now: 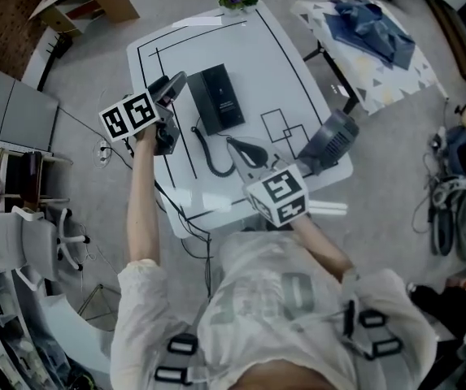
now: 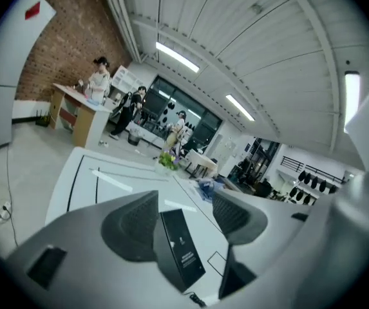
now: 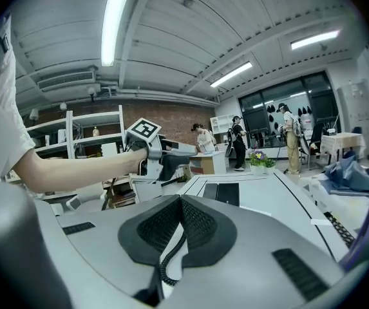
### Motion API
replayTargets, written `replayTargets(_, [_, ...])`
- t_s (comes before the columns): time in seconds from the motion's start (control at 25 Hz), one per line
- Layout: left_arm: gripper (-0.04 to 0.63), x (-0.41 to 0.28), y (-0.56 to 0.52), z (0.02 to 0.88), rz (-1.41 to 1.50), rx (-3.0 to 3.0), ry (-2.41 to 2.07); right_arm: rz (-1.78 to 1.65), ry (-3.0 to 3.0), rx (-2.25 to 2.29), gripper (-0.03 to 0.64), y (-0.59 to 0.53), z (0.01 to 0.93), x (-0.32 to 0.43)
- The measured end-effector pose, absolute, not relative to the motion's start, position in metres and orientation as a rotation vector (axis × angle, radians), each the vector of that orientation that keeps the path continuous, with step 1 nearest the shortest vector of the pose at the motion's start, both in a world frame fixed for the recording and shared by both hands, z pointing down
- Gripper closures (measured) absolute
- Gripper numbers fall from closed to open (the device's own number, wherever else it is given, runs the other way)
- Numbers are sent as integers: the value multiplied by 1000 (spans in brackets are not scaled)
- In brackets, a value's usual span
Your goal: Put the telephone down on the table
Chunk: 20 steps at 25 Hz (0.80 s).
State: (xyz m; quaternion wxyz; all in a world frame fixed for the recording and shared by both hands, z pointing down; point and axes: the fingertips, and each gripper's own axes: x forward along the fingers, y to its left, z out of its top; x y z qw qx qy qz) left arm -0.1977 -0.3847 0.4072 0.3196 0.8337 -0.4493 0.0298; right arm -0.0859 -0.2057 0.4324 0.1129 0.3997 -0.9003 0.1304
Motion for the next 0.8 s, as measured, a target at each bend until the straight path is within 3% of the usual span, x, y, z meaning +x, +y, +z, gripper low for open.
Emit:
replayTargets(0.44, [339, -241, -333, 266, -37, 2395, -2016, 270, -2698, 1193, 609, -226, 403, -86])
replayTargets(0.6, [435, -237, -284, 248, -153, 2371, -2209, 269, -2710, 1195, 609, -228, 402, -84])
replayTargets(0.8, [467, -229, -228, 249, -208, 2262, -2409, 277, -2718, 1185, 609, -229, 403, -84])
